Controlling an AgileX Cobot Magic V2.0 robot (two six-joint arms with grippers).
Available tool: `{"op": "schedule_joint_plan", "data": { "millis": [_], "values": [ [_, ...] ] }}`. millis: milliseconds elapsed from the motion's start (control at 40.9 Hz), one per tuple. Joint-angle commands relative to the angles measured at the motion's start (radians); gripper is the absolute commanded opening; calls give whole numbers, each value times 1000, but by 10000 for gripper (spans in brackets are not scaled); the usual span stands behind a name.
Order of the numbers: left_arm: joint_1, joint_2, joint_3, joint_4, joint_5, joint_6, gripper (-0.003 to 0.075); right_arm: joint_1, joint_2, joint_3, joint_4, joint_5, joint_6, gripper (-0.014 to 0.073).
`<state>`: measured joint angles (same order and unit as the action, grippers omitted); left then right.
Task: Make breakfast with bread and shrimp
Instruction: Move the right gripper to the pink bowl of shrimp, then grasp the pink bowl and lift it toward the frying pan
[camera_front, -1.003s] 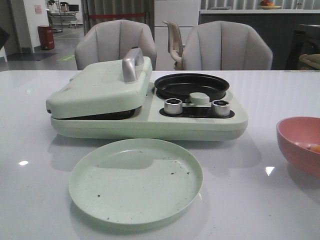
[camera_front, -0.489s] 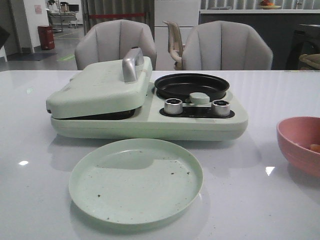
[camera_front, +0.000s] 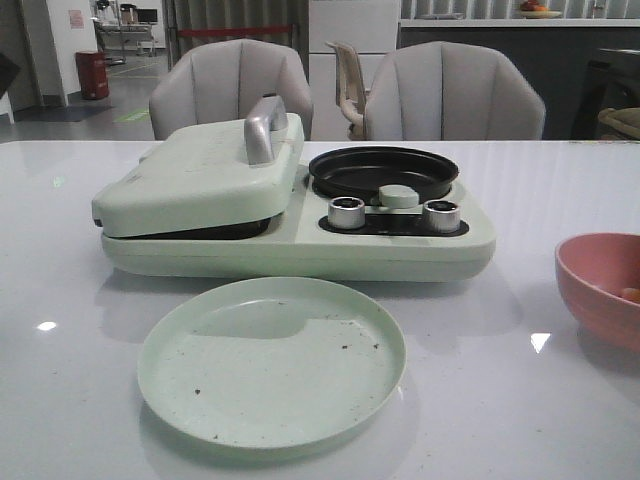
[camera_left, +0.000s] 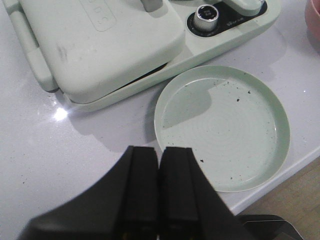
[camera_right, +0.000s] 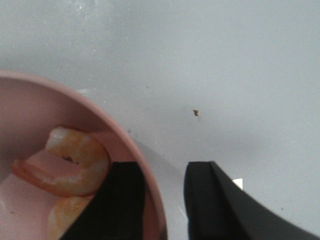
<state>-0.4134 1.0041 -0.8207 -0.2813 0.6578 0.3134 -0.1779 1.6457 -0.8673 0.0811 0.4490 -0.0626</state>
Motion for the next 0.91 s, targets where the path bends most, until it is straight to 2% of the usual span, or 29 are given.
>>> {"op": "schedule_joint_plan", "data": {
  "millis": [0,171,318,612,881],
  "values": [
    [-8,-18,-28,-16,-73,-11,101,-7,-36,-31,3,-48,-1,200],
    [-8,-18,-28,-16,-73,-11,101,-7,-36,-31,3,-53,-1,104],
    [-8,-18,-28,-16,-73,-11,101,-7,-42,-69,3,-33,-1,85],
    [-8,-18,-28,-16,-73,-11,101,27,-54,-387,3,192,-8,85],
    [-8,-18,-28,-16,-73,-11,101,164,-54,-719,2,264,-53,85]
  ]
}}
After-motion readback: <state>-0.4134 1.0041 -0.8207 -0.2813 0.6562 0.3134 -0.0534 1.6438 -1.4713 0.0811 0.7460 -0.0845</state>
